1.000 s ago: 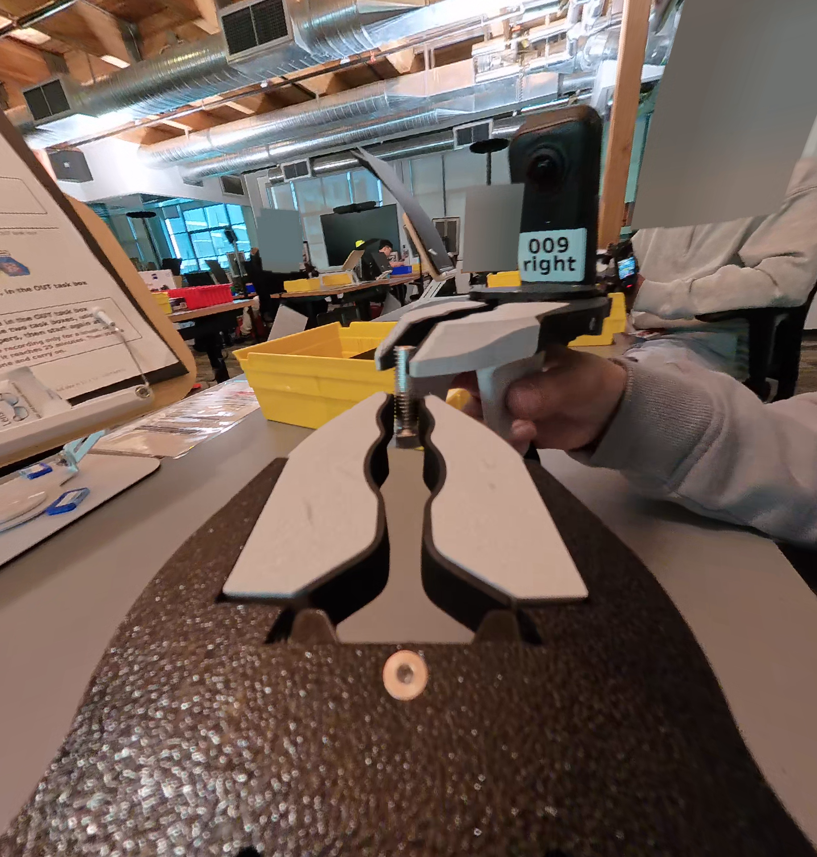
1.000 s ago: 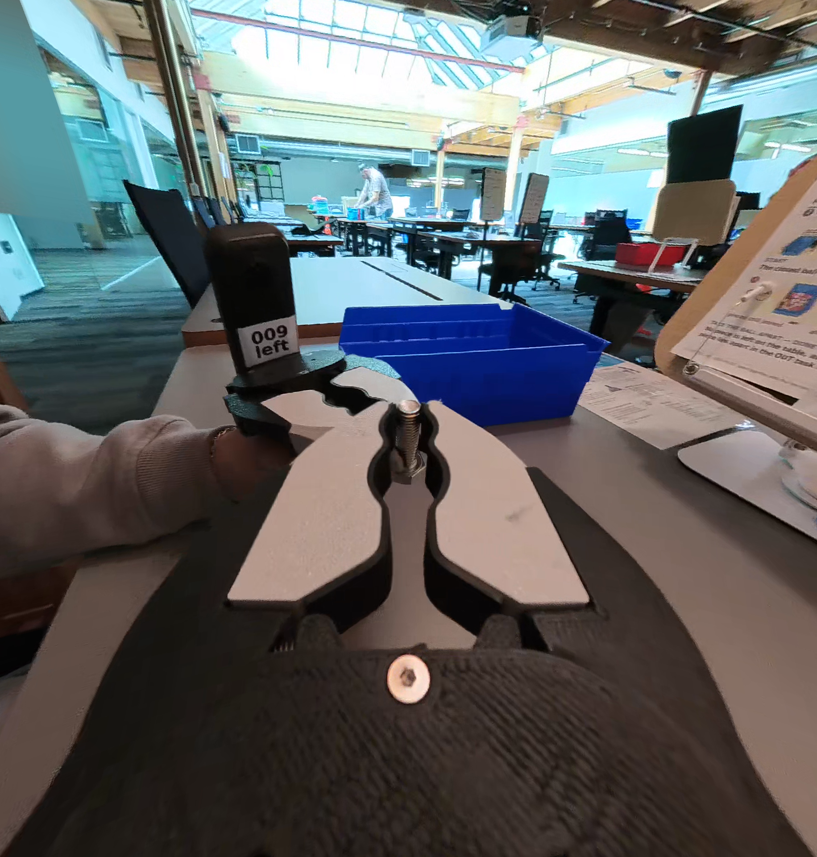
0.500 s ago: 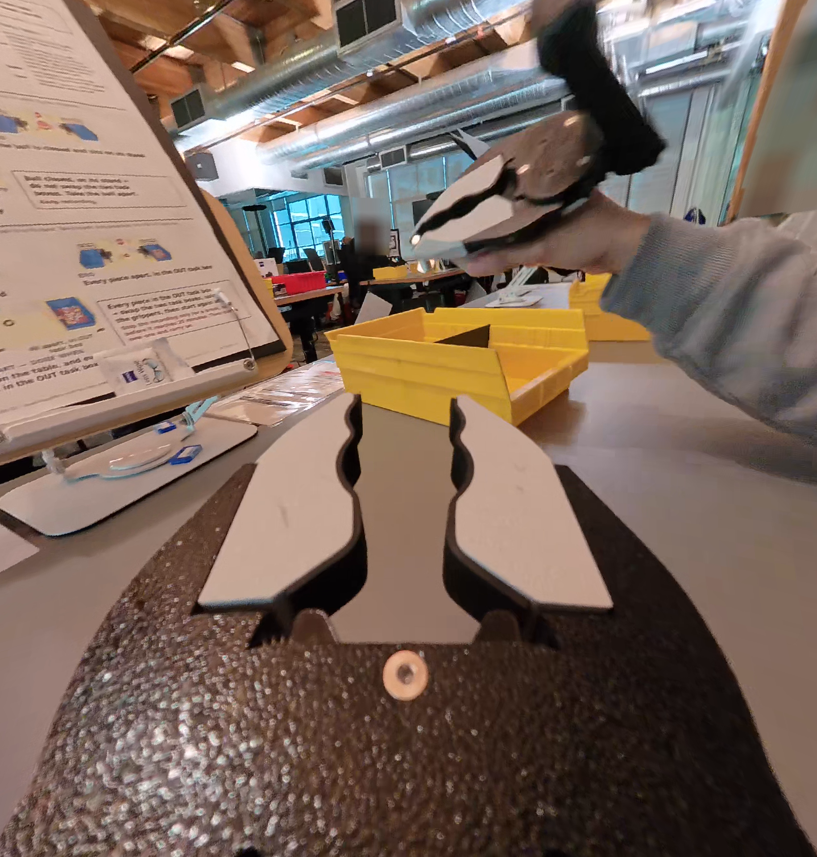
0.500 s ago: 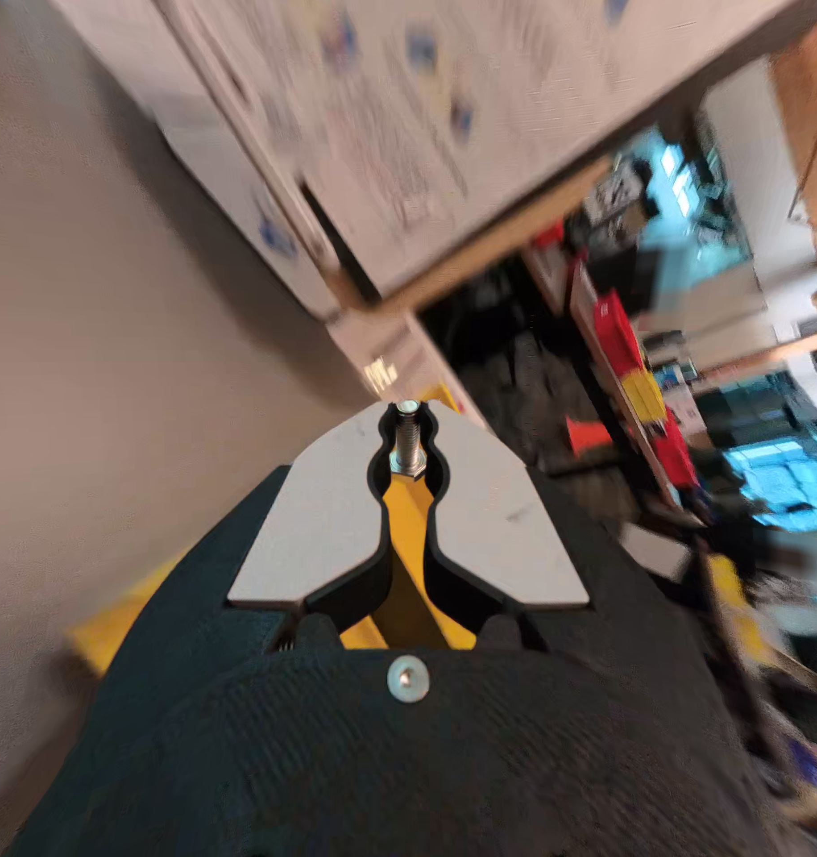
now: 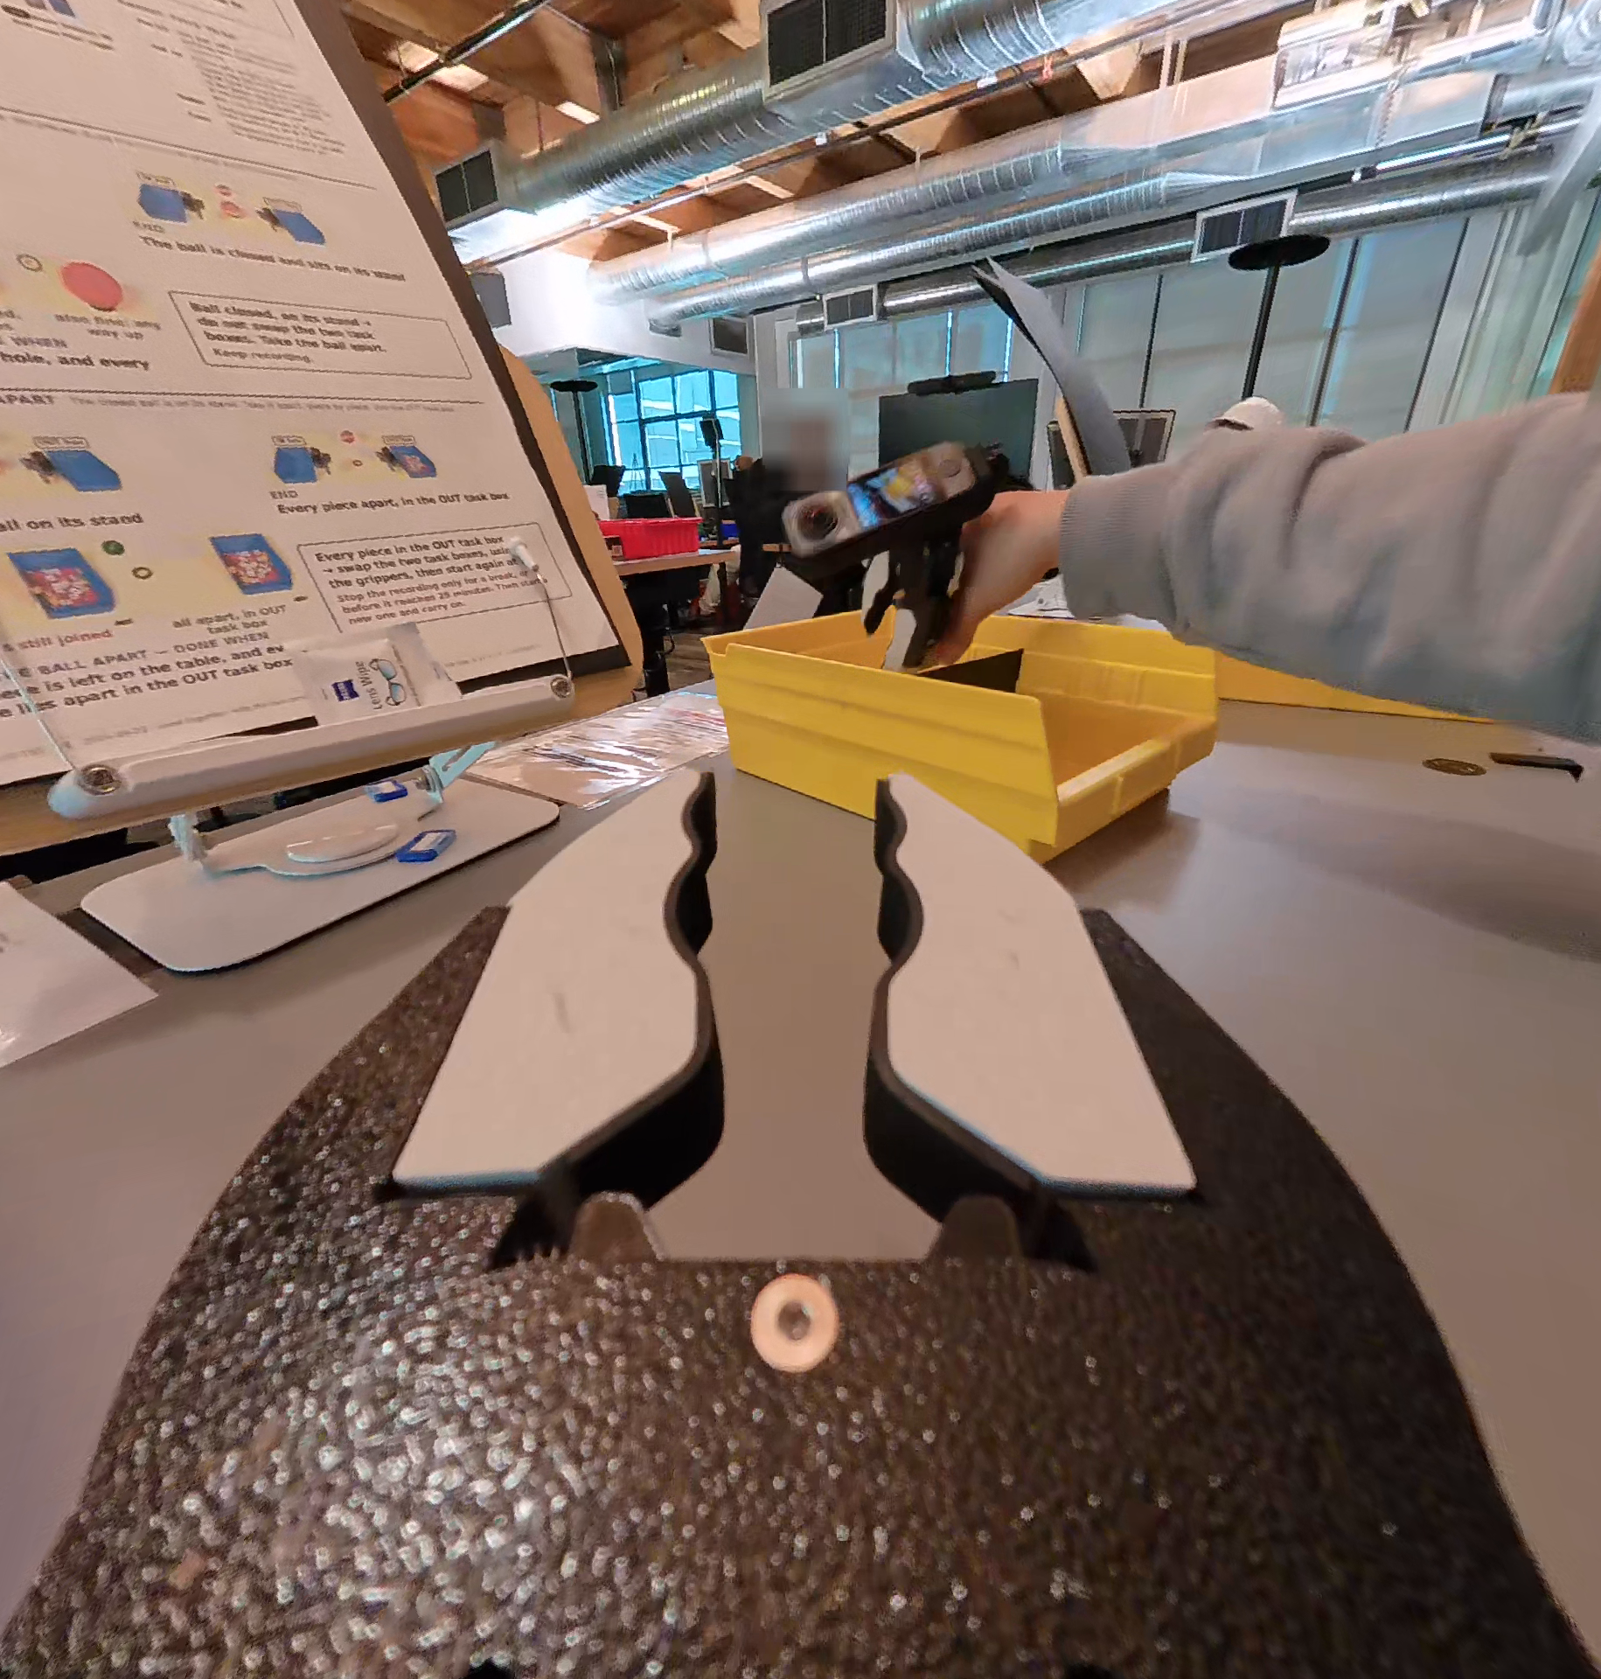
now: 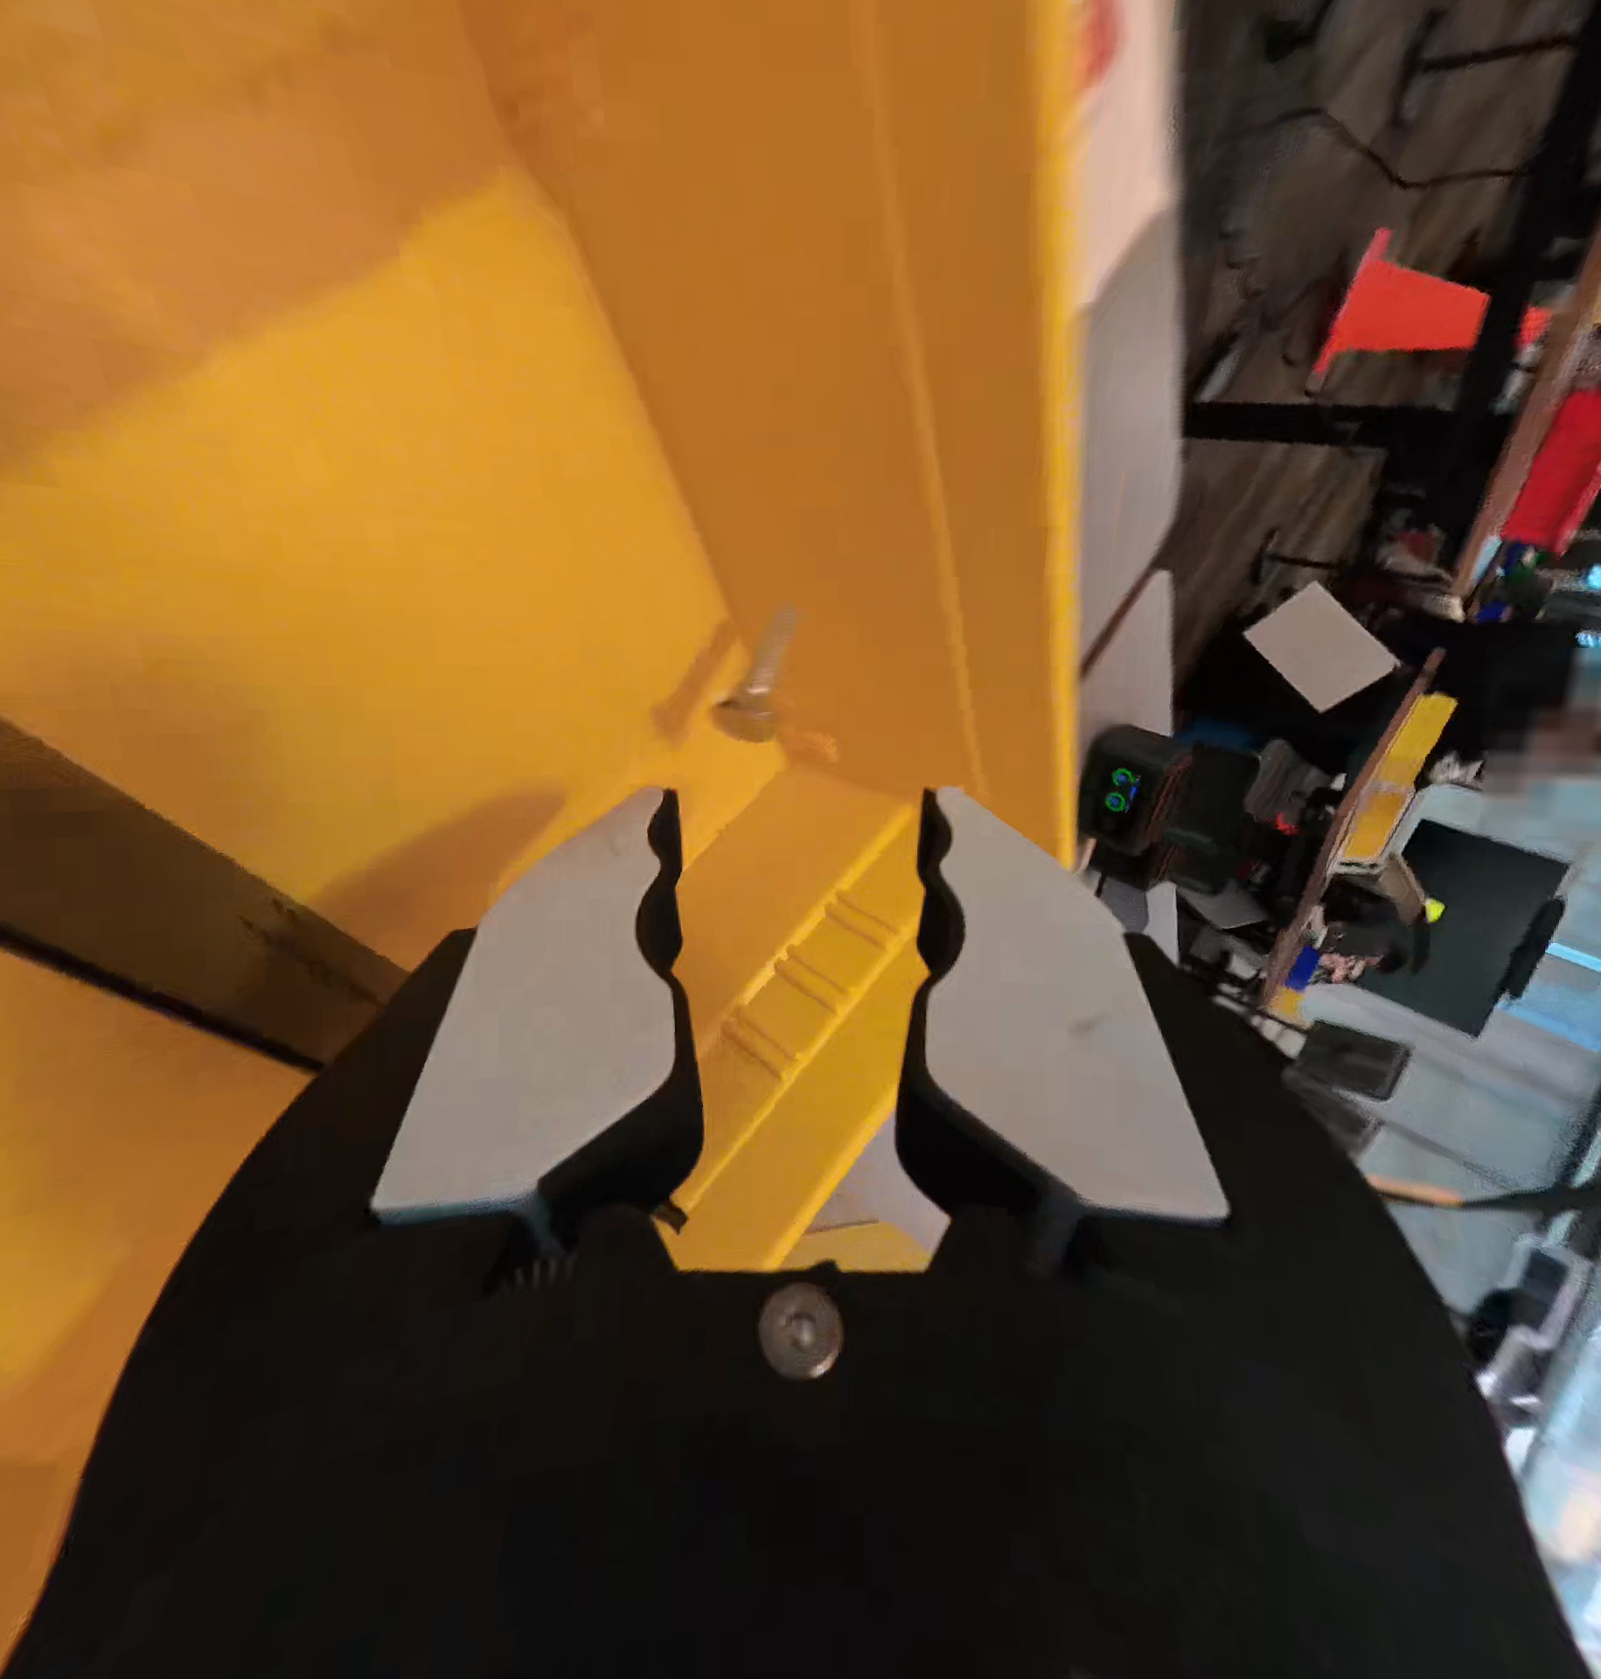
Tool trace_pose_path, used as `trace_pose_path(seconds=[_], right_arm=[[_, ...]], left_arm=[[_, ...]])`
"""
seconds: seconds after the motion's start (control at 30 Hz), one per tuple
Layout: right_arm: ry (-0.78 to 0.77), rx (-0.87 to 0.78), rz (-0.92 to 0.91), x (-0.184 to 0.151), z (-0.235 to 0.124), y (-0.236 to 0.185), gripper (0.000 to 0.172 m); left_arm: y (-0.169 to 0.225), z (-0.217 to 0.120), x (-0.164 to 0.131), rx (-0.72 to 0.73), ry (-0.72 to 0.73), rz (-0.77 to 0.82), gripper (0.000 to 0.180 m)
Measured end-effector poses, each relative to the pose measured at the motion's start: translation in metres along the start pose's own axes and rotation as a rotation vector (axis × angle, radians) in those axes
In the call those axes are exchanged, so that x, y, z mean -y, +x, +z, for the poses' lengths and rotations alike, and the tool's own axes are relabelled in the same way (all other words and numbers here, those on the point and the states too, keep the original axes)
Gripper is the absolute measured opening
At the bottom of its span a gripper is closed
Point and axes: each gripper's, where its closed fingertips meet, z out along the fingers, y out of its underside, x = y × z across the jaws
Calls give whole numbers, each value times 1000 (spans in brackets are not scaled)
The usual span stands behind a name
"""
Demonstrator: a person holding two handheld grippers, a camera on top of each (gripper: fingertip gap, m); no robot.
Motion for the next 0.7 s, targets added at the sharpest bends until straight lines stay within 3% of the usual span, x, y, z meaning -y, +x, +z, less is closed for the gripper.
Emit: trace_pose_path(seconds=[0.13, 0.23, 0.33, 0.4, 0.5, 0.6, 0.7], right_arm=[[256, -77, 302, 23, -68, 11, 56], [618, 156, 449, 65, -141, -42, 57], [1005, 481, 506, 103, -221, -113, 57], [1184, 652, 523, 117, -260, -154, 56], [1347, 765, 507, 133, -288, -198, 53], [1361, 767, 488, 155, -284, -228, 62], [1364, 773, 425, 164, -287, -248, 67]], left_arm=[[-13, -8, 20, 96, 6, 38, 31], [-43, -33, 47, 264, -81, 19, 29], [-96, -85, 51, 514, -275, -21, 30], [-134, -120, 38, 626, -415, -90, 32], [-190, -152, 2, 698, -633, -201, 33], [-227, -162, -38, 709, -796, -393, 35], [-240, -160, -70, 675, -914, -563, 29]])
